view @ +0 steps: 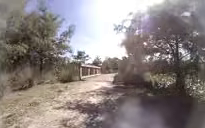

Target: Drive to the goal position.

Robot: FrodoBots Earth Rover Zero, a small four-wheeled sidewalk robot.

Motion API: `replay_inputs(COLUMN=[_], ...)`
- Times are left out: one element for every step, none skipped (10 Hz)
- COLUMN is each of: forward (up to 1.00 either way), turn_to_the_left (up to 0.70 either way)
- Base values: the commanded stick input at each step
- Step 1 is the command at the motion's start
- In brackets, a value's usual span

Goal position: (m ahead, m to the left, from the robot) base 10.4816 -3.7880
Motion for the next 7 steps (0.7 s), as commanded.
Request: replay_inputs(forward=[0.70, 0.70, 0.70, 0.70, 0.70, 0.70, 0.70], turn_to_the_left=[0.00, 0.00, 0.00, 0.00, 0.00, 0.00, 0.00])
